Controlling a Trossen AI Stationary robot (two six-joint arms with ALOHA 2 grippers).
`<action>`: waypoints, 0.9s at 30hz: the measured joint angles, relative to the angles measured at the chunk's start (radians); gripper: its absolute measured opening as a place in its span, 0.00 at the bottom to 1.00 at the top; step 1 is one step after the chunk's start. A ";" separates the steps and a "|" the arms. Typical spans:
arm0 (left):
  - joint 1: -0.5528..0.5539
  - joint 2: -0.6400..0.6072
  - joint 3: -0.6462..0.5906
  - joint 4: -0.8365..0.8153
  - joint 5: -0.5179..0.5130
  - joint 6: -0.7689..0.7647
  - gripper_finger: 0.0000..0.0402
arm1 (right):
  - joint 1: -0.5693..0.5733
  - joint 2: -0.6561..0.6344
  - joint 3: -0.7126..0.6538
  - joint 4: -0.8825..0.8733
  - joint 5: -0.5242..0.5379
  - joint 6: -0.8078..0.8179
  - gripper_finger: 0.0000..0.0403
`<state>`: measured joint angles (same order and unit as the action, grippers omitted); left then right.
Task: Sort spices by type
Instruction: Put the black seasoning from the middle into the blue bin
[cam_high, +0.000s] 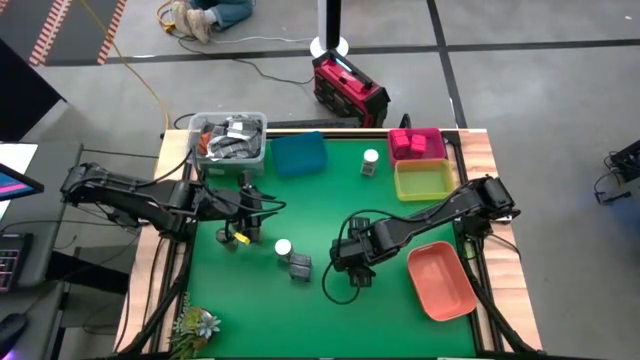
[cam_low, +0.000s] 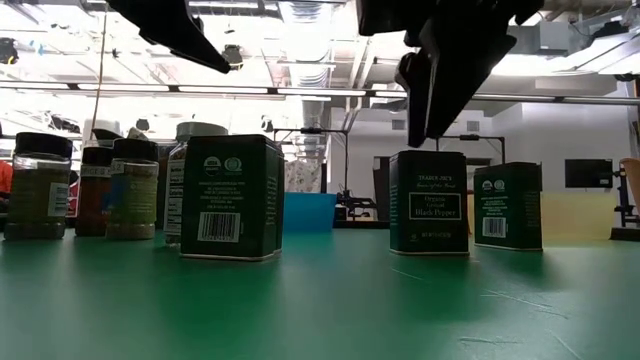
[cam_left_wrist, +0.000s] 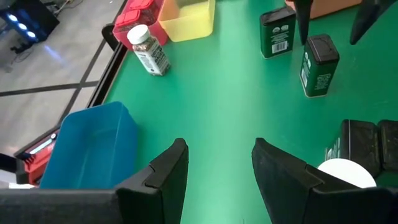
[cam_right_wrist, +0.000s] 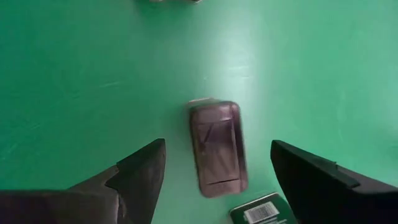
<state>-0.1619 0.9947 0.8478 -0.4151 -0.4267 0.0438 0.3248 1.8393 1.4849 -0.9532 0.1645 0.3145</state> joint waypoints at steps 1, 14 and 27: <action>0.000 0.000 0.000 -0.004 0.000 -0.005 0.42 | 0.000 0.000 -0.003 0.011 -0.014 0.000 0.80; 0.000 0.000 0.000 -0.030 0.000 -0.049 0.42 | -0.014 -0.002 -0.102 0.090 -0.036 -0.033 0.69; 0.000 0.000 0.000 0.086 0.002 0.050 0.42 | -0.067 0.000 -0.109 0.093 -0.039 -0.081 0.39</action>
<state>-0.1619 0.9947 0.8474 -0.3295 -0.4252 0.0938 0.2580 1.8389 1.3763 -0.8603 0.1259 0.2331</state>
